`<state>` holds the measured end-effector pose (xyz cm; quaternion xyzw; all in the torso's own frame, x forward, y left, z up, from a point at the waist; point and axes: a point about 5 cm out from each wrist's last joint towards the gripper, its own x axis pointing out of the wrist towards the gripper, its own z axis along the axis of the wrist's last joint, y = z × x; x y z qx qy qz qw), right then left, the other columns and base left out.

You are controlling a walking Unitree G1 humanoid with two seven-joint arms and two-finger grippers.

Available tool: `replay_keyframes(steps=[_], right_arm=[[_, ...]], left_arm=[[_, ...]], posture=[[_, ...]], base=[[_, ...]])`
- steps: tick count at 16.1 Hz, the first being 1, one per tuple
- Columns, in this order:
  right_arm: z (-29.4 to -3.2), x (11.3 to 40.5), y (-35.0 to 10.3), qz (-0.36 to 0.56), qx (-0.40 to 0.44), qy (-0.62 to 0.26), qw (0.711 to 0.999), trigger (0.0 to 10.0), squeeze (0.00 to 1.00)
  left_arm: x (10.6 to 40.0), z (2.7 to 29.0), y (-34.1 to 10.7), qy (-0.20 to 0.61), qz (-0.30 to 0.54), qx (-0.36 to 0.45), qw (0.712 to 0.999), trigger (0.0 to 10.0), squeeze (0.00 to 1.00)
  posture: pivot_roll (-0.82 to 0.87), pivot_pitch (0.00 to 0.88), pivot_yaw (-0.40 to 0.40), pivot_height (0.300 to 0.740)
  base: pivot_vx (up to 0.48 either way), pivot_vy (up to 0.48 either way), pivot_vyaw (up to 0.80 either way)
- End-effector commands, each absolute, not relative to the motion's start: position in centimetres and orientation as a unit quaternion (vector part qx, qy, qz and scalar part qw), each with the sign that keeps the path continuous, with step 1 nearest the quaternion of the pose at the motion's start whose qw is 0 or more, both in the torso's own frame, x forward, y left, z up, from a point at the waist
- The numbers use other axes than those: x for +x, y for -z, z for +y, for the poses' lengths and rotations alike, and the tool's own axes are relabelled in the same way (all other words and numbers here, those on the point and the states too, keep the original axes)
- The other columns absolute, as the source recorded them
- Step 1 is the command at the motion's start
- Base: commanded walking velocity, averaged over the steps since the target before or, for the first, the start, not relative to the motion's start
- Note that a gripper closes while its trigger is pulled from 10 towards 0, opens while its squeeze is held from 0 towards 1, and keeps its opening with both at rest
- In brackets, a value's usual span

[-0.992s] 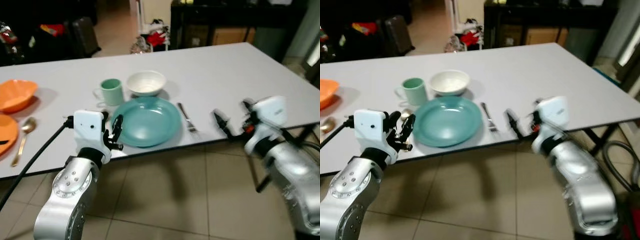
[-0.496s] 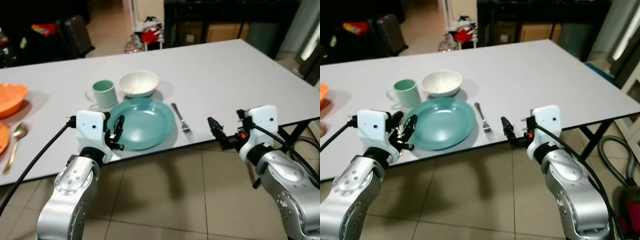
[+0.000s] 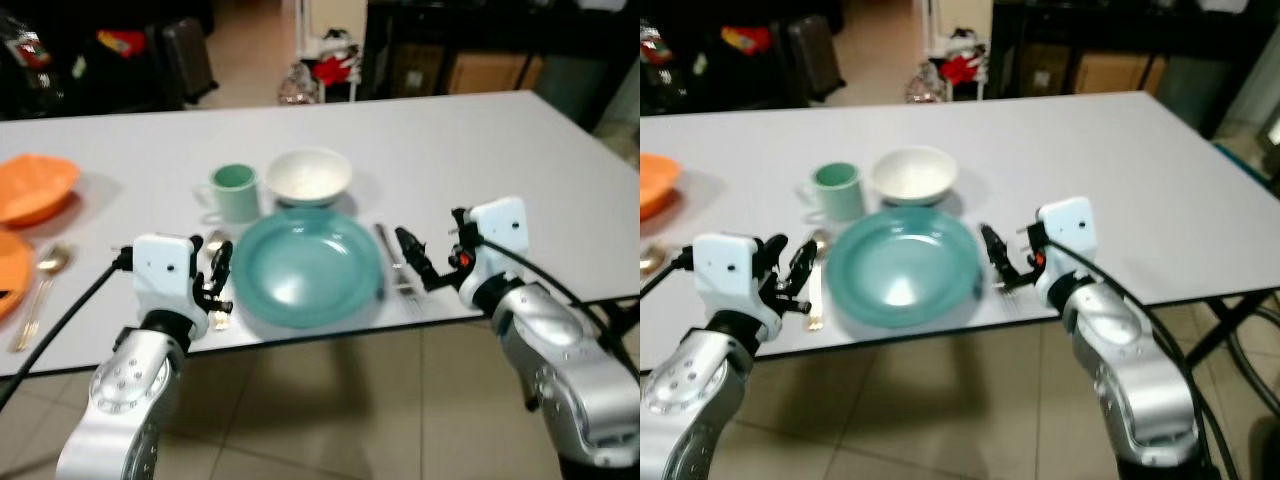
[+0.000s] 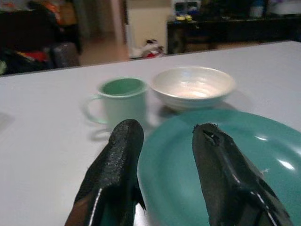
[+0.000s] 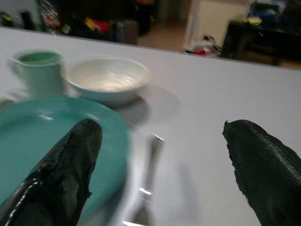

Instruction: Setting the table

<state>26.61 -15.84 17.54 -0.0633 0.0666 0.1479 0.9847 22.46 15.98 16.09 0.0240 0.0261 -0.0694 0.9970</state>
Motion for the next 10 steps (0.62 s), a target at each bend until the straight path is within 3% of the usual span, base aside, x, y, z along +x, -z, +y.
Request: replay_keyframes(steps=[1, 7, 10], right_arm=[[-16.3, 27.1, -17.6, 0.084, -0.060, -0.138, 0.985, 10.0, 0.00], [-18.1, 30.0, -17.8, 0.159, 0.007, -0.113, 0.981, 10.0, 0.00], [-19.5, 32.9, -17.2, 0.252, 0.024, -0.139, 0.957, 10.0, 0.00]], left_arm=[[22.0, 16.1, -16.3, 0.086, 0.023, 0.039, 0.995, 10.0, 0.00], [21.8, 16.2, -16.7, 0.183, 0.029, 0.054, 0.981, 10.0, 0.00], [22.0, 15.5, -16.5, 0.301, 0.055, 0.076, 0.949, 10.0, 0.00]], posture=[[-0.04, 0.000, 0.006, 0.740], [-0.03, 0.000, 0.021, 0.740], [-0.05, 0.000, 0.041, 0.740]], base=[[0.000, 0.000, 0.00], [0.000, 0.000, 0.00], [0.000, 0.000, 0.00]])
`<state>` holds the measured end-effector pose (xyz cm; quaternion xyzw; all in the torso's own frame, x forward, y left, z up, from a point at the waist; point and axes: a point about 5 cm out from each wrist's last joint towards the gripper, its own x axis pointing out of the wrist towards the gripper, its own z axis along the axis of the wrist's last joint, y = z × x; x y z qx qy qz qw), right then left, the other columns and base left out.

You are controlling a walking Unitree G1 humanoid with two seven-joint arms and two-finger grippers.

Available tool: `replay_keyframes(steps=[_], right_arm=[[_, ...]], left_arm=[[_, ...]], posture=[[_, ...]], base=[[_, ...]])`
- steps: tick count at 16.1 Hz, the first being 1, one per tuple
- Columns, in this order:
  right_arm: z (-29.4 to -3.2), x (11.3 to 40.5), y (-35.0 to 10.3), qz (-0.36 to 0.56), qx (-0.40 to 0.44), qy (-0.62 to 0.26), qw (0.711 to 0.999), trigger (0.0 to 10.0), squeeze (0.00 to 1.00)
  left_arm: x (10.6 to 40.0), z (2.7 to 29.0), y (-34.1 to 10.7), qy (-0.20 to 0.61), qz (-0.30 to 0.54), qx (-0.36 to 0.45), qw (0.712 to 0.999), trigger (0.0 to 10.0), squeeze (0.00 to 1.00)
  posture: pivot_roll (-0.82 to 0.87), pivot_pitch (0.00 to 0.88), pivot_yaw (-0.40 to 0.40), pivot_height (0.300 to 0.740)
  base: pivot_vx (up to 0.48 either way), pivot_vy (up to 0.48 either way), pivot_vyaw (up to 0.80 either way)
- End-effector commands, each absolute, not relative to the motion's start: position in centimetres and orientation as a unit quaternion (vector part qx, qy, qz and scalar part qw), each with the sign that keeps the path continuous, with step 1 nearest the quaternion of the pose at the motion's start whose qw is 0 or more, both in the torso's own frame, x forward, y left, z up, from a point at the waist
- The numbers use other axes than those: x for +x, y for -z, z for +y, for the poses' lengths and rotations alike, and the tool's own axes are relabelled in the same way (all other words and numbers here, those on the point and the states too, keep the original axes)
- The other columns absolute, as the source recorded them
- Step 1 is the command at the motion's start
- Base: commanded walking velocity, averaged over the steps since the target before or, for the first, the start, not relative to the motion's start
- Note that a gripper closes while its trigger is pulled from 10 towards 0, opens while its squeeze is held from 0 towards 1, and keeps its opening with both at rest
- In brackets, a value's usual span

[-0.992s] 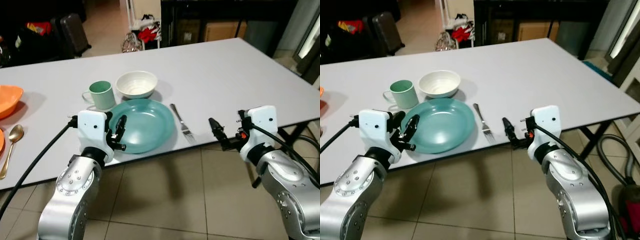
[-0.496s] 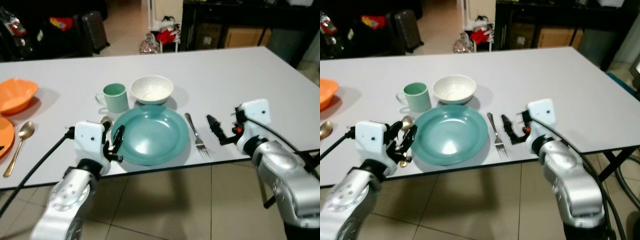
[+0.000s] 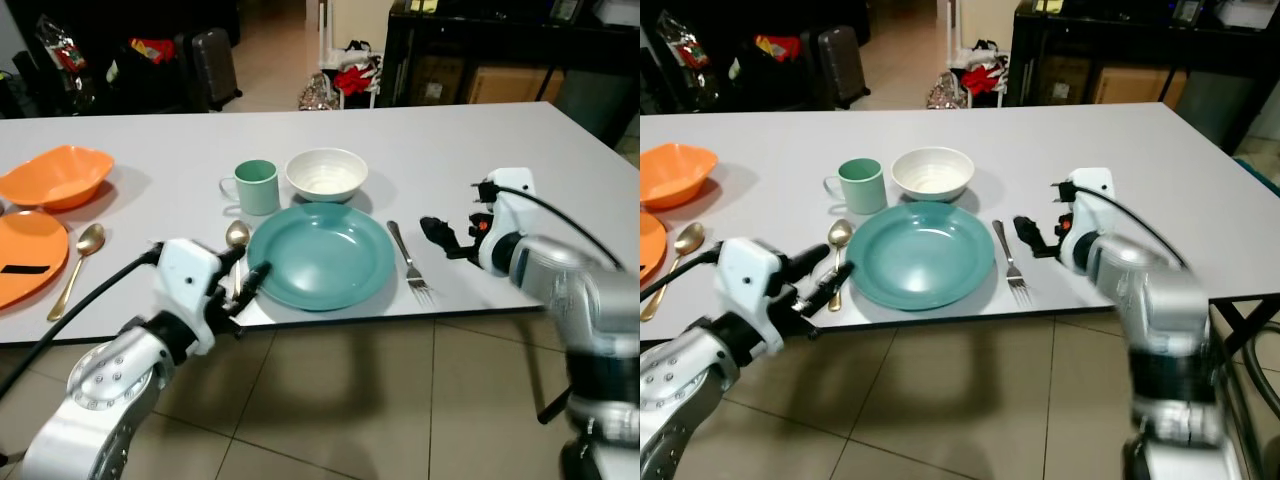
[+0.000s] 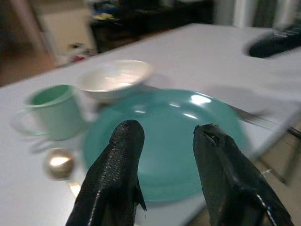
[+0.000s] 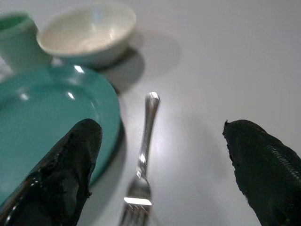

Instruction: Setting the table

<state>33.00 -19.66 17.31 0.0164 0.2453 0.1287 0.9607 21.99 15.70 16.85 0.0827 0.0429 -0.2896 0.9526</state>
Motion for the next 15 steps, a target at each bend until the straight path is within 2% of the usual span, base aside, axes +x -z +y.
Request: replay_keyframes(steps=[1, 7, 15], right_arm=[[-19.8, 33.8, -16.7, 0.277, 0.022, -0.146, 0.949, 10.0, 0.00], [-20.3, 36.2, -14.7, 0.344, -0.017, -0.186, 0.920, 10.0, 0.00], [-17.9, 37.6, -13.1, 0.352, -0.053, -0.212, 0.910, 9.8, 0.00]], left_arm=[[22.0, 15.5, -16.2, 0.328, 0.069, 0.093, 0.938, 10.0, 0.00], [22.1, 15.7, -16.4, 0.374, 0.080, 0.104, 0.918, 10.0, 0.00], [21.2, 15.4, -16.0, 0.385, 0.096, 0.100, 0.913, 10.0, 0.00]], posture=[[-0.05, 0.000, 0.045, 0.740], [-0.07, 0.000, 0.060, 0.740], [-0.04, 0.013, 0.050, 0.740]], base=[[0.000, 0.000, 0.00], [0.000, 0.000, 0.00], [0.000, 0.000, 0.00]])
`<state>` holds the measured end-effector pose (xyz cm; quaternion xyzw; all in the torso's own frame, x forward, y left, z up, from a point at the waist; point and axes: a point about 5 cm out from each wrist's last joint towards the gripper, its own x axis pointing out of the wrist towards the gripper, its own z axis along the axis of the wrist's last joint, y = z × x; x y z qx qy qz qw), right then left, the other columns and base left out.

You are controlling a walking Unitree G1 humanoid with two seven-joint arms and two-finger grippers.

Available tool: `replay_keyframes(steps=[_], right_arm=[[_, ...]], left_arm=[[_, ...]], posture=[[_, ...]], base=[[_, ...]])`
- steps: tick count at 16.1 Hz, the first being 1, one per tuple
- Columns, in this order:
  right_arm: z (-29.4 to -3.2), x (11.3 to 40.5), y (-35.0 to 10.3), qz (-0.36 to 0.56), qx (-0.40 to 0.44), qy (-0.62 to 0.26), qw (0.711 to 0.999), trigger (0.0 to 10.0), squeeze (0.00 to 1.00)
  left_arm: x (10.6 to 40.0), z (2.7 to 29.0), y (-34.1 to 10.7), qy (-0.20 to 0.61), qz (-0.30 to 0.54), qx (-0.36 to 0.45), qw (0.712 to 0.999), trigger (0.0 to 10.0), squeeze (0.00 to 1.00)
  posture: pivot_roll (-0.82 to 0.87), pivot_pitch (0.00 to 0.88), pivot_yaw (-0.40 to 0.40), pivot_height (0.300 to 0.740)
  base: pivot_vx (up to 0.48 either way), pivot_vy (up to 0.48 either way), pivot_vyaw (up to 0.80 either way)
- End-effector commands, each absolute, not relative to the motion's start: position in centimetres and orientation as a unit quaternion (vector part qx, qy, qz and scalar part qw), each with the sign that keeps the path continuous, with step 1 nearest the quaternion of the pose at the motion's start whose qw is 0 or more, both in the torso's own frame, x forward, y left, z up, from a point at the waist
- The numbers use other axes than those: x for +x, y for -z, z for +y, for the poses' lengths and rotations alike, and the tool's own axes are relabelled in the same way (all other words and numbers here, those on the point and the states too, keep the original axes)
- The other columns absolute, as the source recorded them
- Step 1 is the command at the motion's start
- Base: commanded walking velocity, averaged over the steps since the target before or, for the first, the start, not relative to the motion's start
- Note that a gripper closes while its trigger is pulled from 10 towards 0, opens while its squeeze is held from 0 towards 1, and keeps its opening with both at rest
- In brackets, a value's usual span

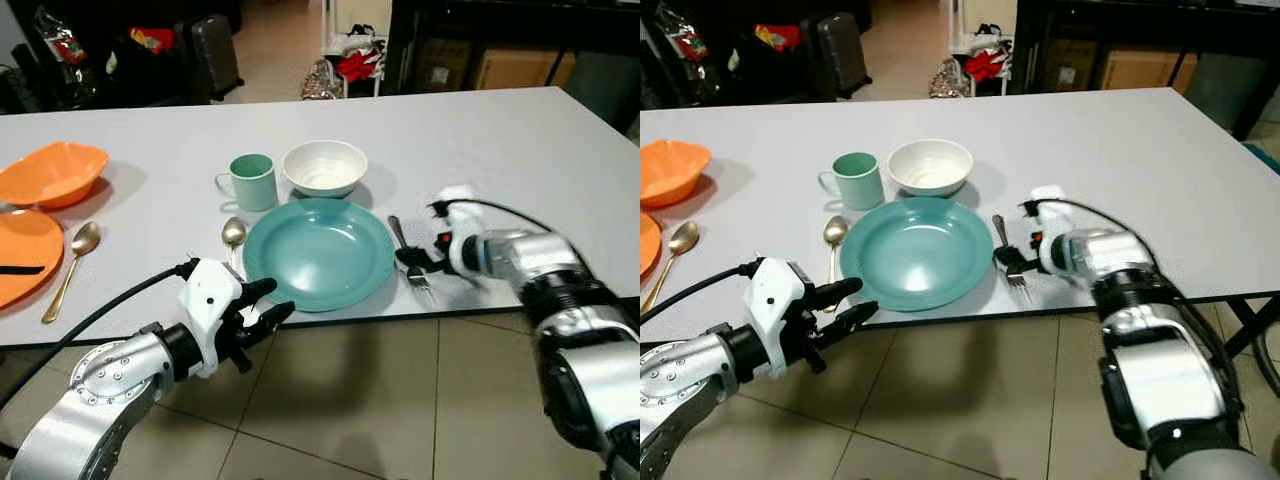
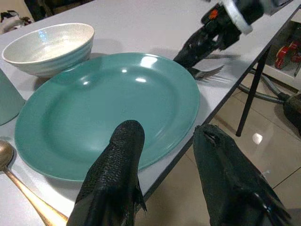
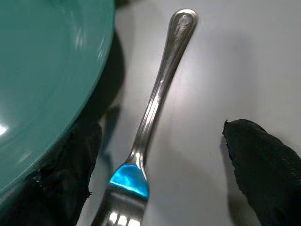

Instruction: Setting the table

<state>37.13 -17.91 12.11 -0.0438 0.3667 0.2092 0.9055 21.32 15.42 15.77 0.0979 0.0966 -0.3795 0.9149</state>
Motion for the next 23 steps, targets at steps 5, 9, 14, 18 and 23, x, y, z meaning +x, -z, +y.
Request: replay_keyframes(steps=[5, 9, 14, 18, 23], right_arm=[[-16.4, 37.8, -11.8, 0.356, -0.072, -0.192, 0.912, 0.0, 0.00], [-16.8, 37.8, -11.5, 0.366, -0.056, -0.168, 0.914, 0.0, 0.00], [-17.8, 37.5, -11.5, 0.382, -0.015, -0.152, 0.912, 0.0, 0.00], [-18.1, 37.5, -11.4, 0.381, 0.014, -0.146, 0.913, 0.0, 0.00], [-18.1, 37.3, -11.1, 0.385, 0.007, -0.146, 0.911, 0.0, 0.00]], left_arm=[[20.6, 15.4, -15.9, 0.373, 0.102, 0.101, 0.917, 10.0, 0.00], [20.4, 15.5, -15.9, 0.370, 0.105, 0.102, 0.917, 10.0, 0.00], [20.8, 15.0, -15.8, 0.377, 0.101, 0.101, 0.915, 10.0, 0.00], [21.0, 14.8, -15.7, 0.379, 0.100, 0.102, 0.914, 10.0, 0.00], [20.7, 14.7, -15.5, 0.380, 0.100, 0.104, 0.914, 10.0, 0.00]], posture=[[-0.01, 0.019, 0.039, 0.740], [-0.02, 0.010, 0.041, 0.740], [-0.04, 0.000, 0.047, 0.740], [-0.05, 0.000, 0.046, 0.740], [-0.04, 0.000, 0.038, 0.740]], base=[[0.000, 0.000, 0.00], [0.000, 0.000, 0.00], [0.000, 0.000, 0.00], [0.000, 0.000, 0.00], [0.000, 0.000, 0.00]])
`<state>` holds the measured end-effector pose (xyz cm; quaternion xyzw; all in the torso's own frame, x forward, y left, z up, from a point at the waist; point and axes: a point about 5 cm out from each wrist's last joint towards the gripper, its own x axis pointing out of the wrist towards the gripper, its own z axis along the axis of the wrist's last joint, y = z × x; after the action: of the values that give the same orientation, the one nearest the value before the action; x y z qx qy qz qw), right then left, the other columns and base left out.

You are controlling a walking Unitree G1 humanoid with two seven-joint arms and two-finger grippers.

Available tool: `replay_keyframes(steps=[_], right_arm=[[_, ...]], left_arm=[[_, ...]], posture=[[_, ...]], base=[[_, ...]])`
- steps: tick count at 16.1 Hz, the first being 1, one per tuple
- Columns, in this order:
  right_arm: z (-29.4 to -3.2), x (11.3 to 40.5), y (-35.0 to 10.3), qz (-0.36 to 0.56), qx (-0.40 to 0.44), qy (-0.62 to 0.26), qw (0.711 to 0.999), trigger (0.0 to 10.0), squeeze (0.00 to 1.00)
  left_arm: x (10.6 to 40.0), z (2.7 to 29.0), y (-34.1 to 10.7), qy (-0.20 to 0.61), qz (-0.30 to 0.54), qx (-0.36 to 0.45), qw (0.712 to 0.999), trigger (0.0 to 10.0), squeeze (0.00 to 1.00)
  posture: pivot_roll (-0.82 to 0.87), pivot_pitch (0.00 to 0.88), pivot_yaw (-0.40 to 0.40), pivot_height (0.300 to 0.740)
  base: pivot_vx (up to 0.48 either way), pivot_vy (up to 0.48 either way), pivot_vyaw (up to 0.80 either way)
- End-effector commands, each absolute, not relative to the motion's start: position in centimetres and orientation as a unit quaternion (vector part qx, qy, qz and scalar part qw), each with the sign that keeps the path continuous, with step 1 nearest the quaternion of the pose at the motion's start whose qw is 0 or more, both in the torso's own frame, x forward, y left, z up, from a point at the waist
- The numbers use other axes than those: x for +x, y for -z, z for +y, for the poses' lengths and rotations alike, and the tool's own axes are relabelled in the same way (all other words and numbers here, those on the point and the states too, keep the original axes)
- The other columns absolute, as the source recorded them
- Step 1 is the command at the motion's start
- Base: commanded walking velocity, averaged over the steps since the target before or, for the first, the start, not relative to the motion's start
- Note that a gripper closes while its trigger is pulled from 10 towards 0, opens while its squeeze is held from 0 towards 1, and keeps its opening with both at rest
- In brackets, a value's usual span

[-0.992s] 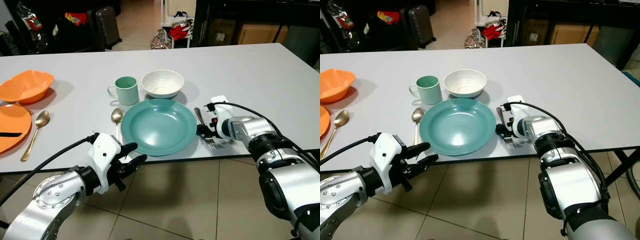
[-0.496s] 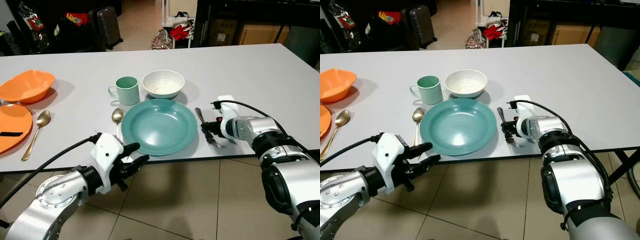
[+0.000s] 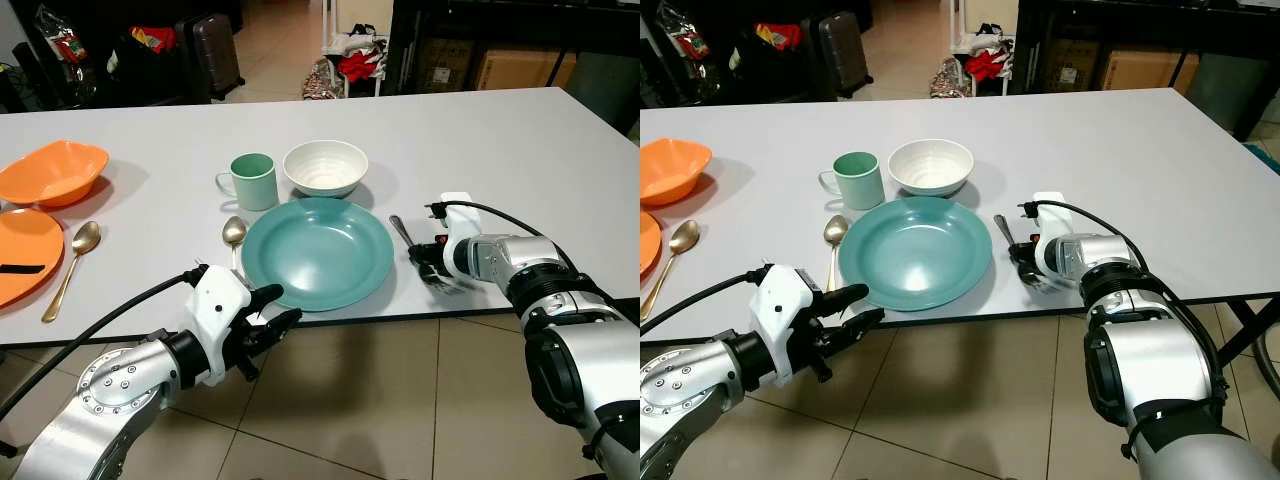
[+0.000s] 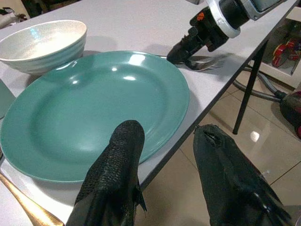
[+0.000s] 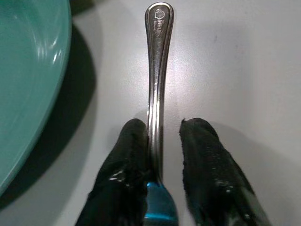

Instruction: Setting the table

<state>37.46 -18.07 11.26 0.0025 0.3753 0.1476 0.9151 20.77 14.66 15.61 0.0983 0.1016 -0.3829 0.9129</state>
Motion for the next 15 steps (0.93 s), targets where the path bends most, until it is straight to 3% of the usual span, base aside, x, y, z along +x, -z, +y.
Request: replay_keyframes(steps=[1, 11, 15], right_arm=[[-18.1, 37.4, -11.2, 0.382, 0.006, -0.144, 0.913, 0.0, 0.00], [-18.7, 37.7, -11.6, 0.362, -0.003, -0.134, 0.922, 0.0, 0.00], [-18.8, 39.1, -15.1, 0.301, 0.037, -0.118, 0.946, 0.0, 0.00]], left_arm=[[20.8, 14.7, -15.5, 0.380, 0.099, 0.105, 0.914, 10.0, 0.00], [21.2, 14.5, -15.5, 0.380, 0.092, 0.109, 0.914, 10.0, 0.00], [21.8, 15.7, -15.9, 0.305, 0.081, 0.112, 0.942, 10.0, 0.00]], posture=[[-0.05, 0.000, 0.040, 0.740], [-0.05, 0.000, 0.042, 0.740], [-0.03, 0.000, 0.029, 0.740]], base=[[0.000, 0.000, 0.00], [0.000, 0.000, 0.00], [0.000, 0.000, 0.00]])
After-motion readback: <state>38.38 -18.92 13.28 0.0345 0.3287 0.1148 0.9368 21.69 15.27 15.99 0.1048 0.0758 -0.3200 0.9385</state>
